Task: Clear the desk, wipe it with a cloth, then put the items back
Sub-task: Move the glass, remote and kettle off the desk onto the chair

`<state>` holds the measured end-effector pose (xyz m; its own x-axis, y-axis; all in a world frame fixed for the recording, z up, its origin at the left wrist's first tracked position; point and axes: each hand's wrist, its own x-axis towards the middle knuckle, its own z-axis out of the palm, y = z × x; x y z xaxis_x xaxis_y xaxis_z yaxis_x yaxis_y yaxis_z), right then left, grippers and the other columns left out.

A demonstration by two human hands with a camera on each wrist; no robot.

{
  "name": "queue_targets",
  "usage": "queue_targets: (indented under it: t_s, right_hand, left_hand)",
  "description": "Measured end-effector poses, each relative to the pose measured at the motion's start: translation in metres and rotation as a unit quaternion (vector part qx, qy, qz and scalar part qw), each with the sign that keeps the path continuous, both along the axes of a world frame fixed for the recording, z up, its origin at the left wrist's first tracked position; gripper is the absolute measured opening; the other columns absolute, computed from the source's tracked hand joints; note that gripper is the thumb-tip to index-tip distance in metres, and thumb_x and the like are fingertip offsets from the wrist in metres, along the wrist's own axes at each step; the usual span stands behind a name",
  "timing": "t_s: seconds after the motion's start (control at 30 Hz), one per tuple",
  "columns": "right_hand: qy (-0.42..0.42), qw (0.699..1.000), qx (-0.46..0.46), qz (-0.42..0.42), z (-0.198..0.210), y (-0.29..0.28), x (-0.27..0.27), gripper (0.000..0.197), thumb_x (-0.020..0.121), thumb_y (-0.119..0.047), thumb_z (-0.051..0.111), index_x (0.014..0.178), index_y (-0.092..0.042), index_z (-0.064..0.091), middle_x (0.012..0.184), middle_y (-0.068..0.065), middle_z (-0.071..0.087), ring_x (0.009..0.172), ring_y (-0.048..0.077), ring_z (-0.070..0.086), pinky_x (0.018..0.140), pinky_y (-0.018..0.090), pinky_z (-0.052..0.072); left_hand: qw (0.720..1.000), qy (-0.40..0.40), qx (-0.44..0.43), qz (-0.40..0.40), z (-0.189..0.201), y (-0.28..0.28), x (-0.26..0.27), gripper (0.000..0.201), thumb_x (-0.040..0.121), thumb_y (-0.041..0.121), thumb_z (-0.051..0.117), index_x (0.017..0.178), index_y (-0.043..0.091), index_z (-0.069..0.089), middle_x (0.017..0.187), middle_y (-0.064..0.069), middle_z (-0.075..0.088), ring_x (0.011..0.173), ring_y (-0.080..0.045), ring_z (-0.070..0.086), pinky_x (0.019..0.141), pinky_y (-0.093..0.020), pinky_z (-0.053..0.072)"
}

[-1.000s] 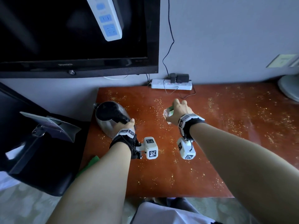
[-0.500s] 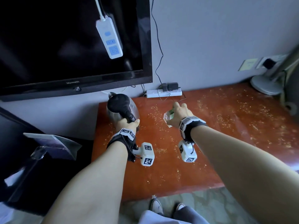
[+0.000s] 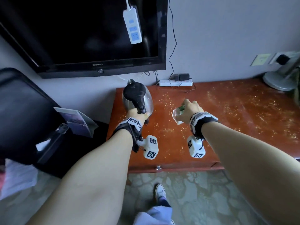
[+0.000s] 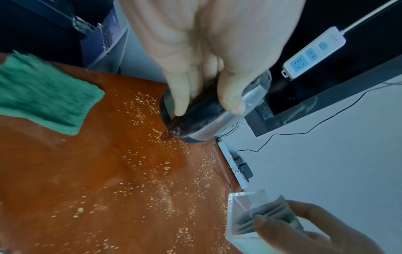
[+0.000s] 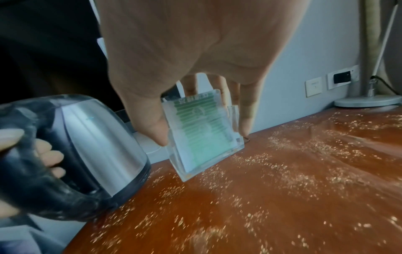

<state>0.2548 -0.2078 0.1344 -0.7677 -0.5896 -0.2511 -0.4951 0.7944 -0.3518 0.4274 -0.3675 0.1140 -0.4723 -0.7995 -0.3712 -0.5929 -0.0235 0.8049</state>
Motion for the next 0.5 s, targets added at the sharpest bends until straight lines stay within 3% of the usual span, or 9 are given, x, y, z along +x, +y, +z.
queue_targets:
  t_s: [0.1, 0.2, 0.3, 0.5]
  right_hand:
    - [-0.013, 1.000, 0.006, 0.024, -0.004, -0.002, 0.036, 0.054, 0.082, -0.045, 0.066, 0.126, -0.020, 0.045, 0.111, 0.009, 0.045, 0.084, 0.028, 0.057, 0.069, 0.035, 0.045]
    - [-0.012, 0.999, -0.002, 0.050, -0.006, -0.014, 0.073, 0.054, 0.084, -0.050, 0.061, 0.126, -0.018, 0.047, 0.116, 0.012, 0.047, 0.087, 0.033, 0.058, 0.073, 0.036, 0.045]
    - [-0.011, 0.997, -0.008, 0.079, -0.004, -0.034, 0.110, 0.053, 0.086, -0.051, 0.059, 0.127, -0.018, 0.046, 0.116, 0.012, 0.047, 0.083, 0.031, 0.053, 0.074, 0.035, 0.044]
    - [-0.006, 0.992, -0.022, 0.120, -0.002, -0.094, 0.192, 0.046, 0.087, -0.049, 0.056, 0.121, -0.018, 0.048, 0.111, 0.009, 0.046, 0.081, 0.031, 0.055, 0.073, 0.036, 0.046]
  left_hand:
    - [1.000, -0.017, -0.013, 0.007, -0.007, 0.000, 0.033, 0.051, 0.046, 0.060, 0.072, 0.081, 0.023, 0.067, 0.090, 0.001, 0.073, 0.085, -0.030, 0.072, 0.085, -0.046, 0.057]
    - [0.999, -0.022, -0.025, 0.017, -0.003, 0.003, 0.074, 0.044, 0.051, 0.059, 0.072, 0.080, 0.026, 0.066, 0.088, 0.001, 0.073, 0.080, -0.029, 0.072, 0.081, -0.044, 0.059]
    - [0.997, -0.043, -0.050, 0.027, 0.004, 0.003, 0.120, 0.034, 0.063, 0.050, 0.072, 0.074, 0.018, 0.064, 0.080, -0.003, 0.071, 0.076, -0.029, 0.071, 0.079, -0.042, 0.059]
    - [0.996, -0.033, -0.047, 0.074, -0.006, -0.039, 0.219, 0.035, 0.059, 0.046, 0.071, 0.070, 0.014, 0.063, 0.082, -0.008, 0.073, 0.081, -0.031, 0.071, 0.081, -0.048, 0.059]
